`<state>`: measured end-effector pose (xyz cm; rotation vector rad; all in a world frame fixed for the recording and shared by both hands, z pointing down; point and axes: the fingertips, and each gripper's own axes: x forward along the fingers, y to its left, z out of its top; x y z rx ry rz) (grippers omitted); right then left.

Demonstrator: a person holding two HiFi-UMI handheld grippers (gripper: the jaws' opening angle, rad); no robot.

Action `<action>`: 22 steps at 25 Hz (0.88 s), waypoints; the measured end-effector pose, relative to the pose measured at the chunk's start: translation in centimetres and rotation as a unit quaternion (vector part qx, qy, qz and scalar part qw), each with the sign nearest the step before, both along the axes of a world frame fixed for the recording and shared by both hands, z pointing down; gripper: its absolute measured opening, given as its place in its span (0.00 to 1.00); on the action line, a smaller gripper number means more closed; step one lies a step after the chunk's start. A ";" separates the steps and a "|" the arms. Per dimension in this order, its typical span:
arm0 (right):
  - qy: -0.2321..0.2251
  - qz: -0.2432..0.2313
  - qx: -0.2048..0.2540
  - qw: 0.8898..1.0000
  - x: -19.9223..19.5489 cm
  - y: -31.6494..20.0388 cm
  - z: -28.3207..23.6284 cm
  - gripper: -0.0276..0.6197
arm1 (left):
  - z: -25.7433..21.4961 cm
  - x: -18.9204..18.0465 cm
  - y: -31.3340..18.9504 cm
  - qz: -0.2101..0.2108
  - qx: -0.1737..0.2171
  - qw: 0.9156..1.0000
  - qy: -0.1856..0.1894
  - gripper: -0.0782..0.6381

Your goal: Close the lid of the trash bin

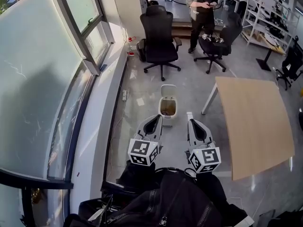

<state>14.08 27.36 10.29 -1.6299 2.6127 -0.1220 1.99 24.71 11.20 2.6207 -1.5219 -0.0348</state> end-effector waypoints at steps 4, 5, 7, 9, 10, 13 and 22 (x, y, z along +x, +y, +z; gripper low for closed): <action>-0.011 -0.007 0.001 1.000 0.8 0.2 0.1 0.04 | 0.1 0.9 0.1 0.000 -0.002 1.000 -0.001 0.11; -0.010 -0.008 0.000 1.000 0.9 0.2 0.2 0.04 | 0.2 1.1 0.1 0.000 -0.003 1.000 -0.001 0.11; -0.006 -0.010 -0.001 1.000 1.1 0.3 0.4 0.04 | 0.3 1.6 0.2 0.000 -0.004 1.000 -0.002 0.11; -0.004 -0.013 -0.006 1.000 1.5 0.4 0.8 0.04 | 0.6 2.0 0.3 -0.001 -0.008 1.000 -0.003 0.11; -0.003 -0.014 -0.010 1.000 1.6 0.5 1.1 0.04 | 0.9 2.3 0.4 -0.002 -0.011 1.000 -0.003 0.11; -0.001 -0.018 -0.024 1.000 2.3 0.8 2.3 0.04 | 1.9 2.9 0.6 -0.004 -0.021 1.000 -0.005 0.11; -0.001 -0.023 -0.064 0.998 4.8 1.7 5.9 0.04 | 5.1 5.1 1.5 -0.009 -0.052 0.999 -0.013 0.11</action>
